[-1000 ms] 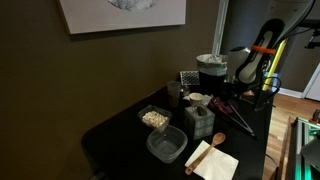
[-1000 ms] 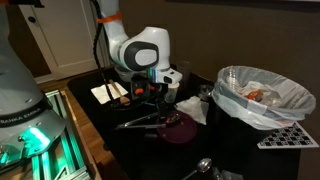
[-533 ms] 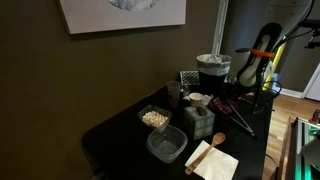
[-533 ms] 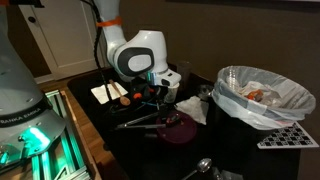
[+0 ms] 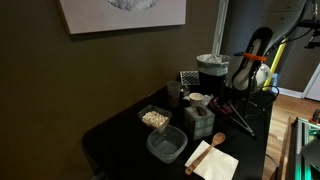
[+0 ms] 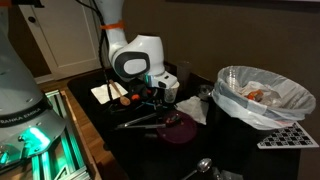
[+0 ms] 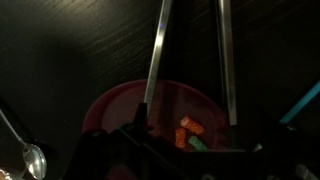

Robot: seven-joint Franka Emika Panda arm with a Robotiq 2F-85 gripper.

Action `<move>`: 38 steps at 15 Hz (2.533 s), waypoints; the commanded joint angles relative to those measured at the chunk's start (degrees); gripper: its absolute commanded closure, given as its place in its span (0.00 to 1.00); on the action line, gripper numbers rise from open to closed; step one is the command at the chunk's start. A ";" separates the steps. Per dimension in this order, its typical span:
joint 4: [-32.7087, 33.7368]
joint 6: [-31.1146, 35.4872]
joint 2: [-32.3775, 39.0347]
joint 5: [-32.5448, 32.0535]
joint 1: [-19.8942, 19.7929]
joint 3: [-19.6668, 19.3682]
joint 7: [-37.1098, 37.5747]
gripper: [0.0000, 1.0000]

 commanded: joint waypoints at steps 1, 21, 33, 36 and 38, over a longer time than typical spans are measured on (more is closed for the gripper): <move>0.74 1.64 2.15 2.91 -0.75 1.56 -3.16 0.00; 4.61 0.03 4.72 4.64 -0.65 4.62 -5.12 1.00; 6.83 -10.51 -1.32 3.37 -6.58 8.54 -12.21 0.97; 10.19 -16.69 -1.22 4.42 -10.39 11.73 -17.02 0.97; 12.85 -20.61 0.31 5.41 -12.71 13.80 -20.46 0.97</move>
